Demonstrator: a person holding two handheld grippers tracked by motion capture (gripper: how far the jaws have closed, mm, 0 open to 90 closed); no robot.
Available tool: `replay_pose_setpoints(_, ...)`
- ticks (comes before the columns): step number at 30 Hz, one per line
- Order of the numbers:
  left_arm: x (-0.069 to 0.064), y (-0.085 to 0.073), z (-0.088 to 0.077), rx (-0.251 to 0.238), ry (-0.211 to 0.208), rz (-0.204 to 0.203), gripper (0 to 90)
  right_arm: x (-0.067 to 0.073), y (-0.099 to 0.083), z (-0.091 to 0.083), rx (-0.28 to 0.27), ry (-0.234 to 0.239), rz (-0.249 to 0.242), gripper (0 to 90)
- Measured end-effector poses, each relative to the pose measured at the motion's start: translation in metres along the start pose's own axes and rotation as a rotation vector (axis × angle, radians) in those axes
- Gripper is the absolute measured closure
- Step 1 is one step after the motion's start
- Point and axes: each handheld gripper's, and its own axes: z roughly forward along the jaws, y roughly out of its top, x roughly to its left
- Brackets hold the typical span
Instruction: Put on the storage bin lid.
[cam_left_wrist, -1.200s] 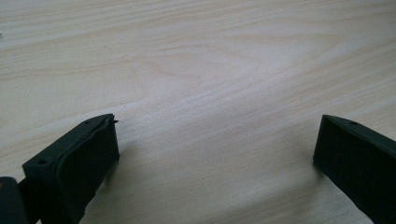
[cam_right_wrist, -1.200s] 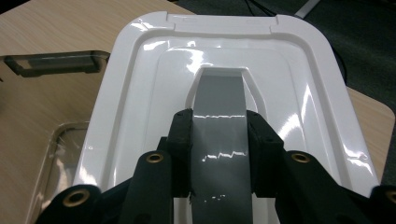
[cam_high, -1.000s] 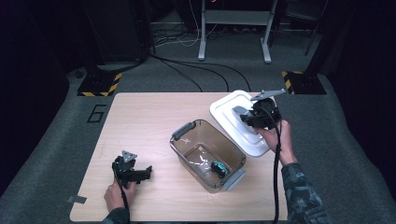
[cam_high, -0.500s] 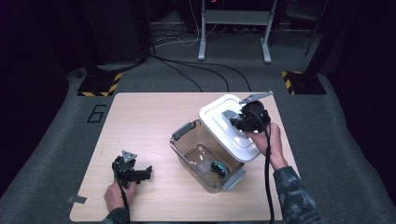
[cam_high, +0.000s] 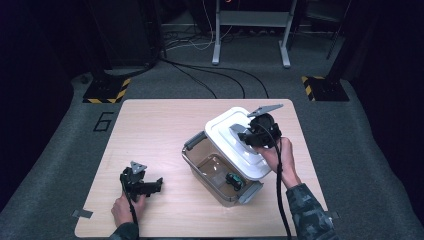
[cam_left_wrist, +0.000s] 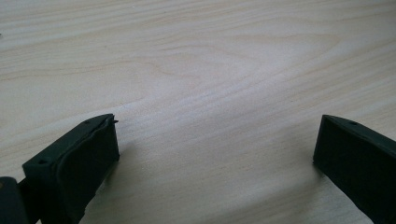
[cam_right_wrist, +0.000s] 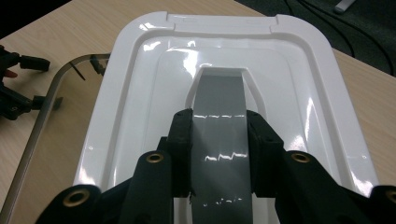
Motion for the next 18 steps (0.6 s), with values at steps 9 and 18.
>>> replay_pose_setpoints(9, 0.0, 0.0, 0.0, 0.0, 0.0, 0.001, 0.0, 0.018, 0.002, 0.003, 0.011, 0.018, -0.014, 66.9)
replay_pose_setpoints(18, 0.0, 0.0, 0.0, 0.0, 0.0, 0.0, 0.0, 0.034, 0.002, 0.006, 0.022, 0.034, -0.033, 66.8)
